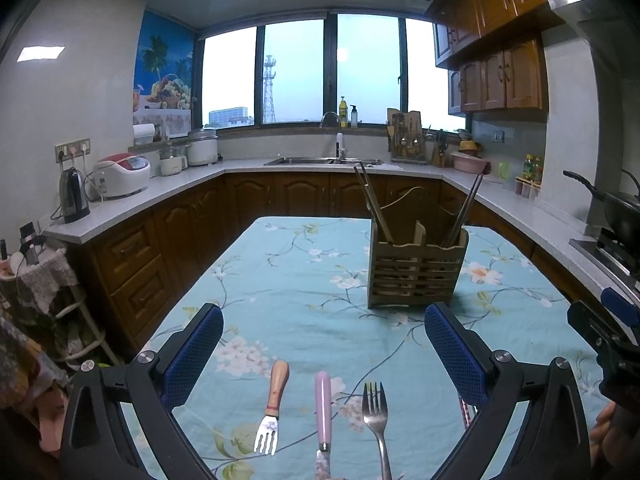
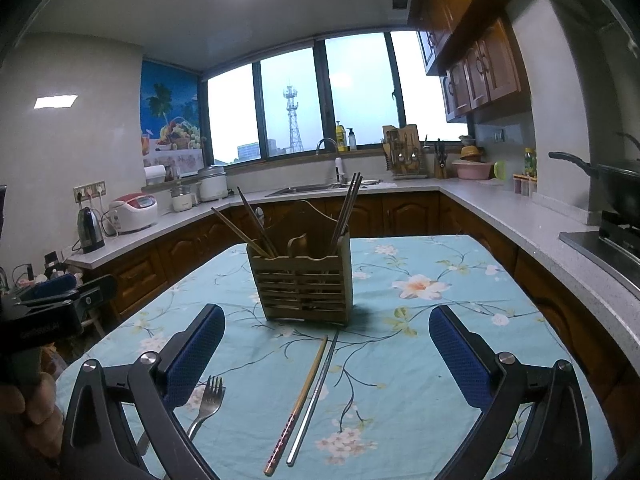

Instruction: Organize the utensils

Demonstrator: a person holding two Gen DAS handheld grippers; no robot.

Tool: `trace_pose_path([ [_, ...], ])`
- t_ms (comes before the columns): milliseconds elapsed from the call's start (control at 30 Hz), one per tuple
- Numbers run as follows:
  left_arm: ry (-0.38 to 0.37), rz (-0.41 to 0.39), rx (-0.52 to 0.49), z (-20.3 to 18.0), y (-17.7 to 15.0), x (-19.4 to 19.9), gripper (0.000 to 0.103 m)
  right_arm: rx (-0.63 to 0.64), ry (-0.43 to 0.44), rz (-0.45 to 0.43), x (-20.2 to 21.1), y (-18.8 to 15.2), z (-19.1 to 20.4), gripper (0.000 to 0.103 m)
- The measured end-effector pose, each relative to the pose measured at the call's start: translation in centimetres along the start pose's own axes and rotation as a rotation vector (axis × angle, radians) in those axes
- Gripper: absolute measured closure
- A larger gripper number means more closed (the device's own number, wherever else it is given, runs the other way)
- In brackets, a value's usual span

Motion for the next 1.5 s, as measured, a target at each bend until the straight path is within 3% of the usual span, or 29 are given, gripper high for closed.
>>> trace_pose_path([
  [1500, 0.005, 0.003, -0.008, -0.12, -0.23, -0.10, 0.002, 0.002, 0.007, -0.007, 0.11, 0.49, 0.52, 0.000],
])
Point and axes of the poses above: each gripper's, at about its wrist camera, not at the fingertips, and x roughly against the way its jaws point, z to its left, y to its top, the point moved 4 cm from there along -x, roughly the way its jaws point, and after that the axes turned 8 degrees about -z, right-handed, at the moved point
